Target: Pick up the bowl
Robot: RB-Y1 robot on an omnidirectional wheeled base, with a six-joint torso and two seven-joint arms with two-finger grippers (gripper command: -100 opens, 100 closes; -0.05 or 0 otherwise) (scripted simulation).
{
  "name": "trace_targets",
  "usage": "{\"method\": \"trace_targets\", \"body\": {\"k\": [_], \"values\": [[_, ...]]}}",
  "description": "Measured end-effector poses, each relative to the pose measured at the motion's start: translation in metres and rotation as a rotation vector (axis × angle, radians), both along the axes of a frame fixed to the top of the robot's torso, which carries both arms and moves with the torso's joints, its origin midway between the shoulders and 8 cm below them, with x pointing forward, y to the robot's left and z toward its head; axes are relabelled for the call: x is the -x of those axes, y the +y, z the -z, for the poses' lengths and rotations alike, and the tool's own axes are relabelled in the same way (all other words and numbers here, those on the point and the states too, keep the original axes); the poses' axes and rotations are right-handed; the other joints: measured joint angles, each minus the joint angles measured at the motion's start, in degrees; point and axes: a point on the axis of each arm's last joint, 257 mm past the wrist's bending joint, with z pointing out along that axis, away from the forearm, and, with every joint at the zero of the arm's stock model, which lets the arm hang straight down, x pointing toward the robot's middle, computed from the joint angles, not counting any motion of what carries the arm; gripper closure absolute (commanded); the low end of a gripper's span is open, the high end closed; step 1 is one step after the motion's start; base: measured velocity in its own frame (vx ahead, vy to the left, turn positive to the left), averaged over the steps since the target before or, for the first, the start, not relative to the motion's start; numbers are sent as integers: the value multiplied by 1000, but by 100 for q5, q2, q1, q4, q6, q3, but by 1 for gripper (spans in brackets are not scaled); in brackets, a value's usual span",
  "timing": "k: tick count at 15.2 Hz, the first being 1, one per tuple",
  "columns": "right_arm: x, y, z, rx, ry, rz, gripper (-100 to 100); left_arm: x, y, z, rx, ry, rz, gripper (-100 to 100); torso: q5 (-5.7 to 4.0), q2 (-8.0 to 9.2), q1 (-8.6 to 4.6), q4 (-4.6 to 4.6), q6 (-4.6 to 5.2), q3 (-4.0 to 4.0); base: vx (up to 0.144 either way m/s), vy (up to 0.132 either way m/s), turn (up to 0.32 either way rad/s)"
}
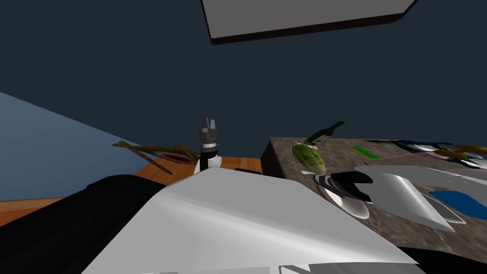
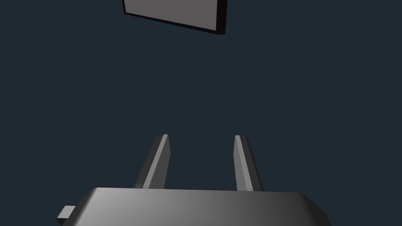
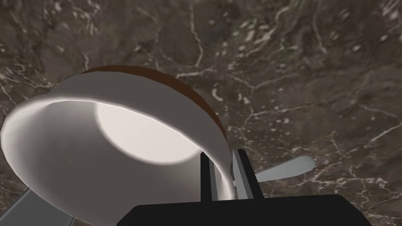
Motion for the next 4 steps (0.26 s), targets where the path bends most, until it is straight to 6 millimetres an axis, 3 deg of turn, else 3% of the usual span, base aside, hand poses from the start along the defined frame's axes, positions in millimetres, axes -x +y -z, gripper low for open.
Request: {"method": "trace_targets", "body": {"k": [4], "values": [[-7, 11, -8, 0, 7, -13, 100, 0, 0, 0, 0, 0, 0, 0, 2, 2, 3, 0, 0, 1, 6, -29, -36]]}}
